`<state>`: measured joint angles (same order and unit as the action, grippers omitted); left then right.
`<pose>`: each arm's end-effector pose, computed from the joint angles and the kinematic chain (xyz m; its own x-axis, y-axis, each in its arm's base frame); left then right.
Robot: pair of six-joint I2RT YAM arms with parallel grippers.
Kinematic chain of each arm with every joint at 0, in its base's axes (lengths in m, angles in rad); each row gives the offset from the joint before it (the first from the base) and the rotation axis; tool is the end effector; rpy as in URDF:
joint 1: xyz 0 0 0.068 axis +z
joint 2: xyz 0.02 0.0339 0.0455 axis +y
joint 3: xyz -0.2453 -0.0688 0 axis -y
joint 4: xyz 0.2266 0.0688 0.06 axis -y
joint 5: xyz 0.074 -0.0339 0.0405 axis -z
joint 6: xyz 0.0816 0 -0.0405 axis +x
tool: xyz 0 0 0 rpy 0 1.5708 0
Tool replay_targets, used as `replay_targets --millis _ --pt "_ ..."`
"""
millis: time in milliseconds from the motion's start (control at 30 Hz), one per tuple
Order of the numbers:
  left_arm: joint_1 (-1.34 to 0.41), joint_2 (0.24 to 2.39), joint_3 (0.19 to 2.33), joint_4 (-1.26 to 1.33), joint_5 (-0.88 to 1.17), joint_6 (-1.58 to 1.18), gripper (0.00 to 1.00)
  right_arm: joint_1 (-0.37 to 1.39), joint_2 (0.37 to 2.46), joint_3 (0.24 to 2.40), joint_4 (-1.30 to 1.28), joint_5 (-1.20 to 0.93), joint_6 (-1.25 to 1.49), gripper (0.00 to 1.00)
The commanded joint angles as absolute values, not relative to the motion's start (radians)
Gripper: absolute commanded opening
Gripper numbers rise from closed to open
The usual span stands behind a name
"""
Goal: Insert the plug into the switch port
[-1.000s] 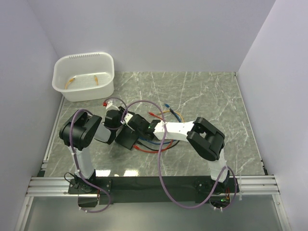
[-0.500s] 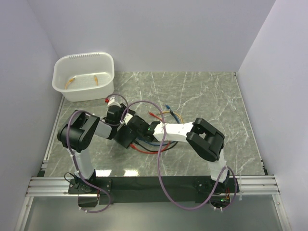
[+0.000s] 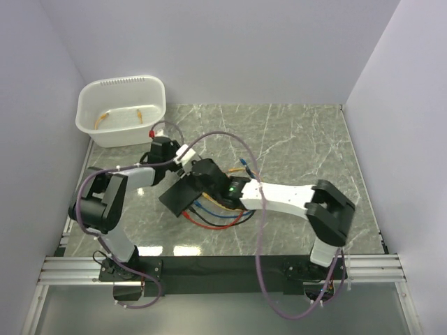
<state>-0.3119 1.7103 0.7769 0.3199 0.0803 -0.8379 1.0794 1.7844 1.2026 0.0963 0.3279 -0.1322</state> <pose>0.3446 -0.1180 0.1206 -0.6403 -0.5719 -0.5127 -0.1609 0.7525 -0.6386 0.2252 0.3650 0.2082 -0.1260 -0.4998 -0.8569 -0.7232 0.6375 -0.2656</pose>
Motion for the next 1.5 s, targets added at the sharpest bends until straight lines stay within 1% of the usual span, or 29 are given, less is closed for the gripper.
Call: replay_targets --millis 0,133,167,200,233,367,400,467,533,567,600,667,767,800,867,900,933,1000,1033,1100,1133,1200,1233,1467 --pt "-0.273 1.614 0.888 0.186 0.100 -0.769 0.41 1.081 1.652 1.154 0.181 0.377 -0.111 0.49" --pt "-0.270 1.501 0.936 0.167 0.097 -0.710 0.44 1.083 1.496 1.091 0.126 0.408 -0.061 0.54" --pt "-0.270 1.476 0.933 0.170 0.094 -0.700 0.44 1.083 1.462 1.054 0.120 0.413 -0.045 0.59" --pt "-0.270 1.448 0.910 0.173 0.086 -0.687 0.44 1.083 1.400 1.036 0.106 0.422 -0.013 0.62" --pt "-0.270 1.392 0.891 0.204 0.095 -0.683 0.44 1.083 1.370 1.011 0.094 0.432 -0.003 0.71" --pt "-0.275 1.235 0.786 0.255 0.091 -0.693 0.45 1.085 1.218 0.957 0.008 0.437 0.092 0.78" --pt "-0.279 1.204 0.767 0.242 0.072 -0.696 0.46 1.085 1.153 0.939 -0.035 0.434 0.118 0.79" --pt "-0.294 1.114 0.730 0.174 0.004 -0.701 0.47 1.081 1.085 0.875 -0.044 0.358 0.146 0.86" --pt "-0.295 1.034 0.695 0.129 -0.070 -0.719 0.49 1.083 1.031 0.836 -0.048 0.255 0.150 0.90" --pt "-0.295 1.008 0.684 0.109 -0.093 -0.727 0.53 1.083 1.037 0.835 -0.051 0.129 0.155 0.90" --pt "-0.295 0.985 0.663 0.079 -0.132 -0.738 0.58 1.085 1.079 0.838 -0.049 0.076 0.173 0.90" --pt "-0.295 0.921 0.647 0.052 -0.165 -0.749 0.63 1.097 1.149 0.848 -0.019 -0.032 0.219 0.86" --pt "-0.295 0.827 0.617 0.011 -0.245 -0.772 0.66 1.163 1.284 0.836 0.144 -0.102 0.256 0.86" --pt "-0.295 0.806 0.612 -0.021 -0.265 -0.772 0.67 1.178 1.369 0.847 0.200 -0.118 0.264 0.85" --pt "-0.295 0.753 0.617 -0.054 -0.323 -0.772 0.67 1.181 1.474 0.925 0.227 -0.165 0.276 0.78" --pt "-0.295 0.727 0.614 -0.064 -0.334 -0.779 0.66 1.180 1.580 0.958 0.229 -0.205 0.279 0.74" --pt "-0.296 0.715 0.611 -0.075 -0.357 -0.782 0.66 1.181 1.632 1.035 0.221 -0.230 0.276 0.70" --pt "-0.296 0.695 0.597 -0.074 -0.365 -0.784 0.65 1.181 1.762 1.104 0.198 -0.271 0.273 0.65" --pt "-0.298 0.683 0.592 -0.069 -0.373 -0.782 0.65 1.180 1.797 1.164 0.190 -0.287 0.272 0.61" --pt "-0.298 0.680 0.589 -0.069 -0.376 -0.779 0.65 1.180 1.888 1.209 0.186 -0.310 0.281 0.60" --pt "-0.298 0.684 0.589 -0.069 -0.376 -0.779 0.64 1.181 1.916 1.253 0.181 -0.320 0.284 0.57" --pt "-0.298 0.692 0.588 -0.063 -0.371 -0.779 0.64 1.180 1.988 1.293 0.167 -0.319 0.296 0.53" --pt "-0.298 0.701 0.588 -0.060 -0.370 -0.779 0.63 1.177 2.008 1.337 0.152 -0.292 0.305 0.48" --pt "-0.298 0.704 0.581 -0.054 -0.376 -0.778 0.62 1.127 2.134 1.456 0.043 -0.157 0.325 0.39"
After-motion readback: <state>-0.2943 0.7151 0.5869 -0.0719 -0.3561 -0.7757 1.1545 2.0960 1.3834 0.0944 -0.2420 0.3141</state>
